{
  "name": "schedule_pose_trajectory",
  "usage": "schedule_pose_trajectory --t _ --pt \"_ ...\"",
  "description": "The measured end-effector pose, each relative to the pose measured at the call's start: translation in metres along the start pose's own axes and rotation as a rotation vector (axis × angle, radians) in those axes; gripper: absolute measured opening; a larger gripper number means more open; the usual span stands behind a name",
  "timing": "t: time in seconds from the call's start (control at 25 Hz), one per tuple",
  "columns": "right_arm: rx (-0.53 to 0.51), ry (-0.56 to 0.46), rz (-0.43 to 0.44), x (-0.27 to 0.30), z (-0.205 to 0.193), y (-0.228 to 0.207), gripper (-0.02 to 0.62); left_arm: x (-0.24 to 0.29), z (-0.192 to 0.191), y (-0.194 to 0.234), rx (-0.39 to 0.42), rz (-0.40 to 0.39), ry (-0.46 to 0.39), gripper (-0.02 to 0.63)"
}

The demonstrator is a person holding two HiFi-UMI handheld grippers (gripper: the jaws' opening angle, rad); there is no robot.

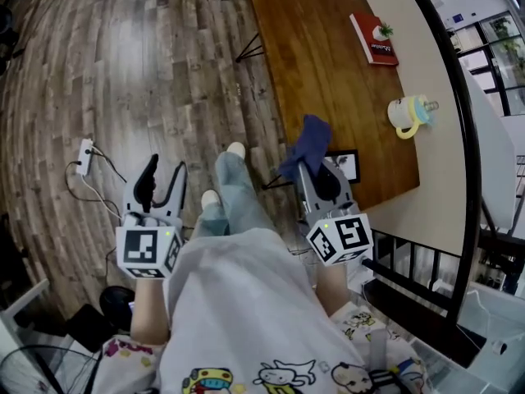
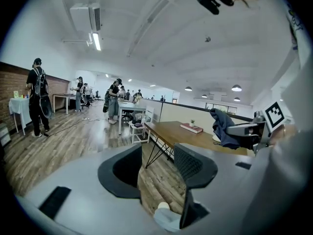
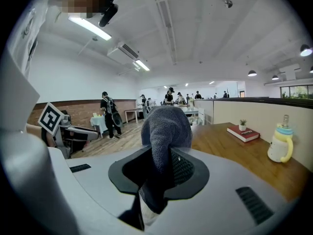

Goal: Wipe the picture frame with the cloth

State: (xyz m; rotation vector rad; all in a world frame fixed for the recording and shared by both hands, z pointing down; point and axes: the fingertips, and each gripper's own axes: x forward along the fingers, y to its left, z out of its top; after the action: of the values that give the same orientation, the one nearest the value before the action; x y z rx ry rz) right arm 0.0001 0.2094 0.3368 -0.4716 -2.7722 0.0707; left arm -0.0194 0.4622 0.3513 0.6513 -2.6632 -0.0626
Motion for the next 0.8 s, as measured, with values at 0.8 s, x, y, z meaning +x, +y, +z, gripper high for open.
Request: schedule_pose_trajectory --t 0.8 --pt "0.106 -0.016 -0.313 0.037 0.029 -0.165 0.069 0.215 0.089 -0.055 0.125 -0.267 0.011 0.181"
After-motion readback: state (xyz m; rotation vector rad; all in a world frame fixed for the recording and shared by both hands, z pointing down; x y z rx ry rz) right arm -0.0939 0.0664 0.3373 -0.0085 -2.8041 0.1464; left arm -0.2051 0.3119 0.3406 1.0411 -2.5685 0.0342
